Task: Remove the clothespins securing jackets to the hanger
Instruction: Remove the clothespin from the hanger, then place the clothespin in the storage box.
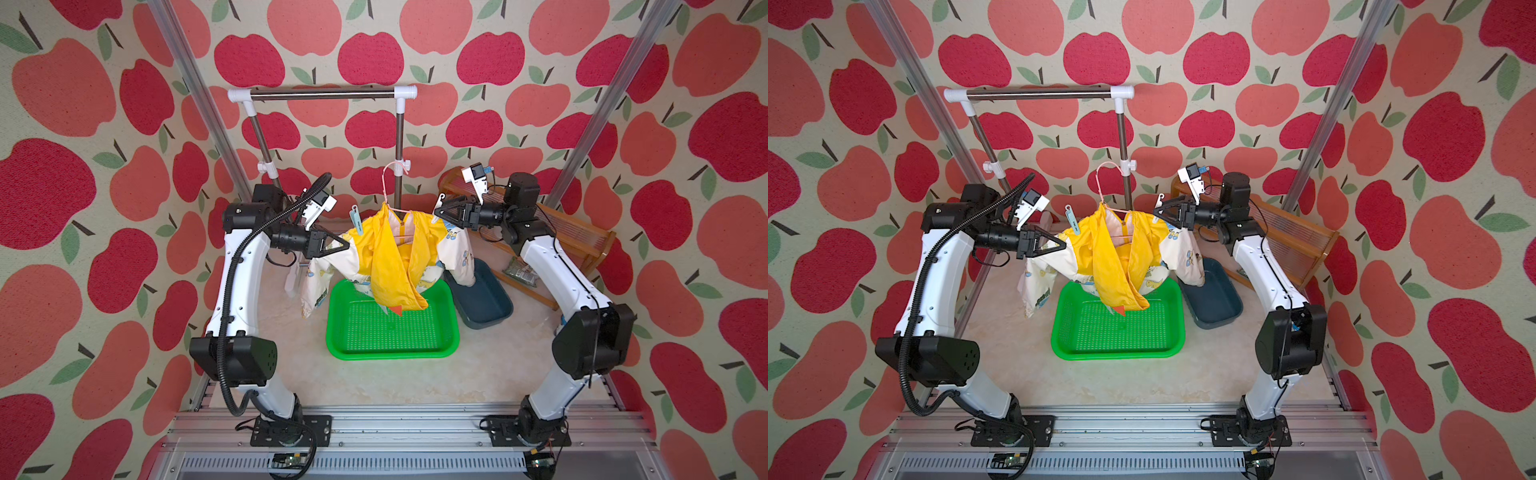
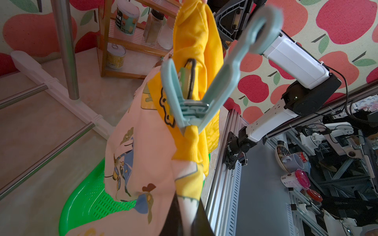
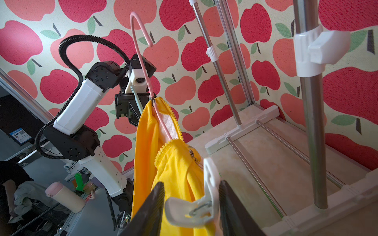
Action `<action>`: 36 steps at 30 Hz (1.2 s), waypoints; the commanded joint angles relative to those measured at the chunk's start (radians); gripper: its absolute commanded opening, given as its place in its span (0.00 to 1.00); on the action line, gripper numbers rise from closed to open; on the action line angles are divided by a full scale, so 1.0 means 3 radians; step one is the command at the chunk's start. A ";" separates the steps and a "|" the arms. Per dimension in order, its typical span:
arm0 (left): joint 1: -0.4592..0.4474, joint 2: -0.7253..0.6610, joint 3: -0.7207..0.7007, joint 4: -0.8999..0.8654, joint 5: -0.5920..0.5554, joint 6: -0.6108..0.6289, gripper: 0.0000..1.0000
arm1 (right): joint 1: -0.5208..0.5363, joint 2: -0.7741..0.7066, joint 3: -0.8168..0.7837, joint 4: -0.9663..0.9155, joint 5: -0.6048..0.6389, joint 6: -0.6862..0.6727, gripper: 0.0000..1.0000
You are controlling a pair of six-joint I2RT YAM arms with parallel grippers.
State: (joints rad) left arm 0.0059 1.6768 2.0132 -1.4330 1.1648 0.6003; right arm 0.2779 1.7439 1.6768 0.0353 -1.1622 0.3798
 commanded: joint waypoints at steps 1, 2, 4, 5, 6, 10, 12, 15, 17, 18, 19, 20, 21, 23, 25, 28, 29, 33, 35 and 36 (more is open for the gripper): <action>0.0024 -0.0031 0.0198 0.0132 0.0709 0.0057 0.00 | 0.0035 0.0062 0.0124 -0.0367 0.0047 -0.0250 0.39; 0.0025 -0.0036 0.0188 0.0134 0.0711 0.0052 0.00 | 0.0035 0.0067 0.0139 -0.0368 0.0050 -0.0253 0.37; 0.0021 -0.0034 0.0181 0.0139 0.0701 0.0047 0.00 | 0.0032 0.0081 0.0160 -0.0359 0.0059 -0.0253 0.33; 0.0024 -0.0027 0.0177 0.0139 0.0689 0.0037 0.00 | 0.0030 0.0080 0.0163 -0.0349 0.0073 -0.0251 0.30; 0.0022 -0.0022 0.0179 0.0138 0.0685 0.0035 0.00 | 0.0028 0.0085 0.0163 -0.0320 0.0075 -0.0240 0.26; 0.0012 0.0005 0.0162 0.0136 0.0575 0.0015 0.00 | -0.0008 0.0074 0.0106 -0.0009 0.0111 -0.0021 0.15; -0.0013 0.0025 0.0161 0.0130 0.0451 0.0011 0.00 | -0.0034 0.0082 0.0065 0.0193 0.0135 0.0136 0.11; -0.0121 0.0065 0.0165 0.0148 0.0014 -0.0048 0.00 | -0.0051 0.0065 0.0040 0.0337 0.0229 0.0253 0.08; -0.0264 0.0112 0.0170 0.0119 -0.0396 -0.0038 0.00 | -0.0052 0.0045 0.0059 0.0279 0.0337 0.0195 0.05; -0.0356 0.0132 0.0176 0.0106 -0.0588 -0.0019 0.00 | -0.0052 0.0032 0.0078 0.0199 0.0405 0.0127 0.03; -0.0417 0.0148 0.0179 0.0096 -0.0717 -0.0012 0.00 | -0.0052 0.0019 0.0091 0.0112 0.0477 0.0058 0.02; -0.0478 0.0173 0.0182 0.0087 -0.0832 0.0000 0.00 | -0.0051 0.0007 0.0100 0.0036 0.0559 -0.0018 0.02; -0.0517 0.0192 0.0200 0.0082 -0.0920 0.0003 0.00 | -0.0052 -0.0013 0.0115 -0.0052 0.0639 -0.0085 0.02; -0.0515 0.0197 0.0186 0.0164 -0.0929 -0.0060 0.00 | -0.0055 -0.0037 0.0162 -0.0255 0.0796 -0.0233 0.02; -0.0487 0.0156 0.0100 0.0329 -0.0892 -0.0123 0.00 | -0.0075 -0.0083 0.0174 -0.0398 0.0928 -0.0342 0.02; -0.0469 0.0117 0.0046 0.0483 -0.0922 -0.0161 0.00 | -0.0120 -0.0187 0.0168 -0.0650 0.1083 -0.0473 0.03; -0.0450 0.0126 0.0065 0.0494 -0.0927 -0.0170 0.00 | -0.0128 -0.0227 0.0168 -0.0810 0.1189 -0.0585 0.03; -0.0334 0.0103 0.0128 0.0528 -0.0939 -0.0202 0.00 | -0.0163 -0.0456 0.0129 -0.1532 0.1717 -0.1000 0.03; -0.0273 0.0101 0.0190 0.0506 -0.1003 -0.0234 0.00 | -0.0206 -0.0601 0.0044 -0.1741 0.2037 -0.1077 0.02; -0.0235 0.0093 0.0230 0.0479 -0.1021 -0.0235 0.00 | -0.0227 -0.0688 -0.0009 -0.1851 0.2204 -0.1096 0.02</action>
State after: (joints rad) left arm -0.0937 1.7393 2.0327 -1.3193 0.8471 0.5472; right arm 0.2276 1.6268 1.6981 -0.3470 -0.6834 0.1444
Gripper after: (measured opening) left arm 0.077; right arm 0.247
